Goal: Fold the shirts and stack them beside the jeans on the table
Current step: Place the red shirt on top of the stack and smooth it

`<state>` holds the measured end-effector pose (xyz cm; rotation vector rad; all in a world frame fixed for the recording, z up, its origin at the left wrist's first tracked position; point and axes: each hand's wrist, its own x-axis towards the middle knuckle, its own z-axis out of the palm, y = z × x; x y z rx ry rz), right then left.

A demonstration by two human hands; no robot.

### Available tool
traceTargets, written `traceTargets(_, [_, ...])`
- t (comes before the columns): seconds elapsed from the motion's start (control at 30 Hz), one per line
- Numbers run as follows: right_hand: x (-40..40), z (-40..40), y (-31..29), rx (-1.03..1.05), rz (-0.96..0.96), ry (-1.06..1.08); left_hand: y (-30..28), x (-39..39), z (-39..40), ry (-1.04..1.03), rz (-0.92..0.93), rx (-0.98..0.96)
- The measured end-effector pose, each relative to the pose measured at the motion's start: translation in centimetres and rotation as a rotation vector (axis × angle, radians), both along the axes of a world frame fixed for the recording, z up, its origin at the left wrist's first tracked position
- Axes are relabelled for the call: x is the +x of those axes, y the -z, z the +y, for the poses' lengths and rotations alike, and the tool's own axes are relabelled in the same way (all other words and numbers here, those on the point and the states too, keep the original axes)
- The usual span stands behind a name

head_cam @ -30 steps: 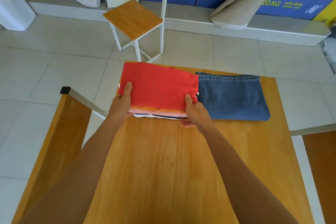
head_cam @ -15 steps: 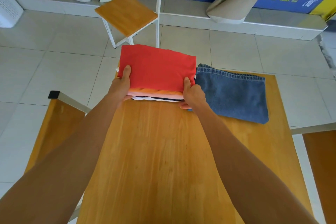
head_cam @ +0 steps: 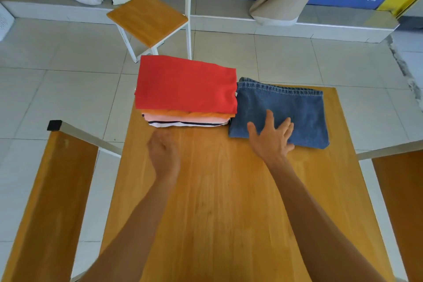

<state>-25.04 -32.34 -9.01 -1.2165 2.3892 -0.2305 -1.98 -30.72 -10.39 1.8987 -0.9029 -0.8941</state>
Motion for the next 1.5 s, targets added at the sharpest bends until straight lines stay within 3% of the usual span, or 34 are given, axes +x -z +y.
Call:
traceTargets(0.07, [-0.1, -0.1, 1.1, 0.069, 0.081, -0.083, 1.8, -1.9, 1.4, 0.232, -0.120, 0.083])
traceTargets(0.17, [-0.7, -1.3, 1.3, 0.085, 0.042, -0.123, 3.9, -3.4, 2.6, 0.542, -0.481, 0.175])
traceTargets(0.27, [-2.0, -2.1, 0.7, 0.100, 0.017, -0.150, 4.8, -3.1, 3.2, 0.644, -0.684, 0.167])
traceTargets(0.53, [-3.4, -4.1, -0.1, 0.144, 0.028, -0.215, 1.6, -2.5, 1.3, 0.849, -0.599, 0.476])
traceTargets(0.6, [-3.5, -4.5, -1.1, 0.203, 0.028, -0.216, -1.1, -2.1, 0.1, 0.903, -0.508, 0.435])
traceTargets(0.7, [-2.1, -5.9, -3.7, 0.132, 0.018, -0.211, -5.8, -2.2, -2.0, 0.842, -0.349, 0.105])
traceTargets(0.8, [2.6, -7.5, -6.3, -0.114, -0.019, -0.316, -8.3, -2.5, -6.2, 0.708, -0.490, -0.229])
traceTargets(0.87, [6.4, -8.7, -7.5, -0.195, 0.008, -0.443, -9.0, -2.2, -9.8, 0.683, -0.628, -0.329])
traceTargets(0.93, [9.6, -9.8, -7.6, -0.223, 0.057, -0.562, -8.3, -0.8, -12.9, 0.703, -0.822, -0.280])
traceTargets(1.0, [11.7, -10.3, -6.6, -0.184, 0.073, -0.638, -6.1, 1.5, -14.4, 0.697, -0.952, -0.102])
traceTargets(1.07, [12.7, -10.0, -4.7, -0.122, 0.062, -0.680, -3.6, 3.6, -13.7, 0.666, -0.975, 0.024])
traceTargets(1.2, [11.5, -8.8, -2.3, -0.131, 0.077, -0.678, -2.5, 4.0, -12.6, 0.670, -0.992, 0.010])
traceTargets(1.4, [7.2, -10.5, -1.9, 0.066, 0.060, -0.421, -2.6, 3.1, -13.8, 0.681, -0.939, 0.089])
traceTargets(1.5, [10.1, -11.9, -3.5, -0.071, 0.096, -0.470, -2.7, 2.7, -14.0, 0.691, -0.954, 0.111])
